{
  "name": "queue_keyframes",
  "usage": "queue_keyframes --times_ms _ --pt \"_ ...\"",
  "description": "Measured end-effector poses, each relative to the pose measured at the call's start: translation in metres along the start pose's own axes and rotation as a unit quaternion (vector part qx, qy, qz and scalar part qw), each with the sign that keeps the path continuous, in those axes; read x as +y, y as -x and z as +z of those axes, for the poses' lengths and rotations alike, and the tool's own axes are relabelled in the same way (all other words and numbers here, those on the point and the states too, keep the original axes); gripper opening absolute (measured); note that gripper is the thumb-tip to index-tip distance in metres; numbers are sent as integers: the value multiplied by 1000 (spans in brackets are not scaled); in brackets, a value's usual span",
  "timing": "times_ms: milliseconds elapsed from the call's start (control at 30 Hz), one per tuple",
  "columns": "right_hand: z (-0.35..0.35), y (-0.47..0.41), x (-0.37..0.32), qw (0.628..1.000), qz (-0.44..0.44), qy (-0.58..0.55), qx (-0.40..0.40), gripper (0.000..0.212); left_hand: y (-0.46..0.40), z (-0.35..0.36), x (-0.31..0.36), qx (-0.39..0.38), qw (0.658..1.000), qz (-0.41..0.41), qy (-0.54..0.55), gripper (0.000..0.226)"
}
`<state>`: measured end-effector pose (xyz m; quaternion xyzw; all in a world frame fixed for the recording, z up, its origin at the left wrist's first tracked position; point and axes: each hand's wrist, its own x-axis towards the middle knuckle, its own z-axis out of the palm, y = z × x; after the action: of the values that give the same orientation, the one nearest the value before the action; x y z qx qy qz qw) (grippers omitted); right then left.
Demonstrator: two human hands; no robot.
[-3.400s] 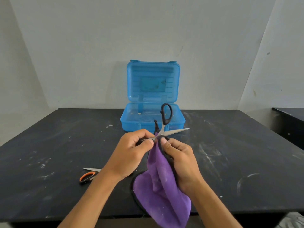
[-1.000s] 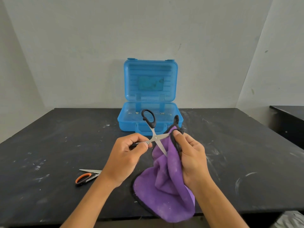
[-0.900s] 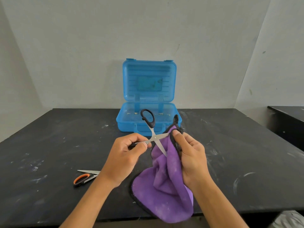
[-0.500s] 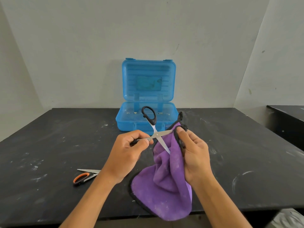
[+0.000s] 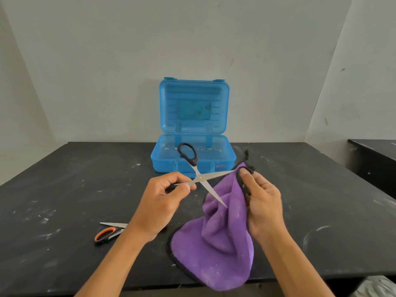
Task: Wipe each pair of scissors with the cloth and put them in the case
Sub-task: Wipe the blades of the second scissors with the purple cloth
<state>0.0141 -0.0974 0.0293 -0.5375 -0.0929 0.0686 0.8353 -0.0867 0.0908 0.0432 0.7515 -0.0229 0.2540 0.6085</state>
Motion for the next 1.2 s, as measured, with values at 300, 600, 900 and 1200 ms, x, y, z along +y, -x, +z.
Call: queue_keyframes --times_ms 300,600,900,1200 --pt "-23 -29 1 911 -110 395 -37 16 -11 -15 8 20 991 -76 104 24" --pt "0 -6 -7 890 -203 355 -202 65 1 -4 12 -115 889 -274 349 29" --pt "21 4 -17 904 -161 312 -245 22 -3 -15 15 -131 847 -307 414 36" --pt "21 0 -14 933 -128 300 -153 19 -7 -24 7 23 990 -116 -79 16"
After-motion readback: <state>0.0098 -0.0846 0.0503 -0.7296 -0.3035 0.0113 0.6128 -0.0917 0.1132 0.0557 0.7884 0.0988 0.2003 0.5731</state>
